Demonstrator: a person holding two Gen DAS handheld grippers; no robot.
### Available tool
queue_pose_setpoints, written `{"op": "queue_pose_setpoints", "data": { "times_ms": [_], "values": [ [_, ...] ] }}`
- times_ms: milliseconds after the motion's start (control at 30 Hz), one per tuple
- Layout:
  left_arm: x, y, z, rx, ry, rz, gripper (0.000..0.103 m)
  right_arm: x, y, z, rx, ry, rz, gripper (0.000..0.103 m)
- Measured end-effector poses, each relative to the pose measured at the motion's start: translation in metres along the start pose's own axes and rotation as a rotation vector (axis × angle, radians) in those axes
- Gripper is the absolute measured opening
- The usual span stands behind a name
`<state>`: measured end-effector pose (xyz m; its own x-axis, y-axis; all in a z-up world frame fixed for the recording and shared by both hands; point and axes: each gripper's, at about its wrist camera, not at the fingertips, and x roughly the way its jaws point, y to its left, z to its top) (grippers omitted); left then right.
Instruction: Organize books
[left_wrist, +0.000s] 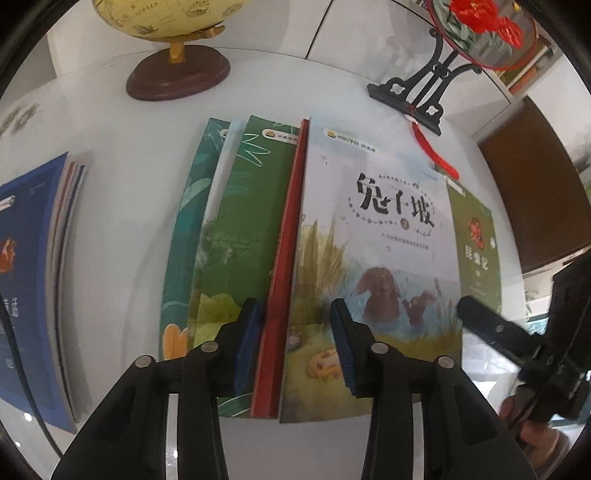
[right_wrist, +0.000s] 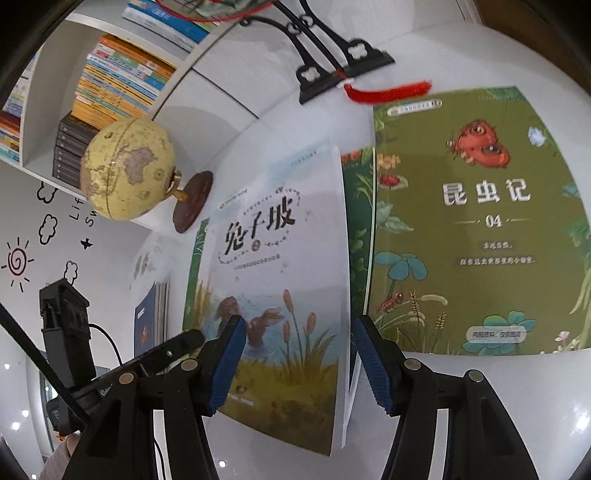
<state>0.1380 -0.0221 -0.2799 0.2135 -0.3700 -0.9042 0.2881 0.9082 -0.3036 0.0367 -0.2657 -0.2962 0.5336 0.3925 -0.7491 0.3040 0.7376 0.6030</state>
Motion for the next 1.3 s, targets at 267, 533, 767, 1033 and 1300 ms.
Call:
{"op": "queue_pose_setpoints", "data": {
  "times_ms": [267, 533, 767, 1033, 1300],
  "values": [
    [0.007, -0.030, -0.004, 0.116, 0.017, 0.066, 0.056, 0.014, -0.009, 0.001, 0.041, 0.046, 0.037, 0.060],
    [-0.011, -0.021, -0.002, 0.031, -0.057, -0.049, 0.055, 0.004, -0.015, 0.004, 0.048, 0.032, 0.043, 0.060],
    [-0.002, -0.024, 0.001, 0.023, -0.017, -0.093, 0.055, 0.003, -0.015, 0.004, 0.066, 0.028, 0.050, 0.060],
    [0.000, -0.026, 0.005, 0.034, 0.002, -0.083, 0.056, 0.001, -0.017, 0.005, 0.083, 0.031, 0.066, 0.060],
    [0.007, -0.044, 0.003, 0.029, 0.033, -0.189, 0.056, -0.010, -0.031, 0.008, 0.089, 0.005, 0.010, 0.065]
  ]
}}
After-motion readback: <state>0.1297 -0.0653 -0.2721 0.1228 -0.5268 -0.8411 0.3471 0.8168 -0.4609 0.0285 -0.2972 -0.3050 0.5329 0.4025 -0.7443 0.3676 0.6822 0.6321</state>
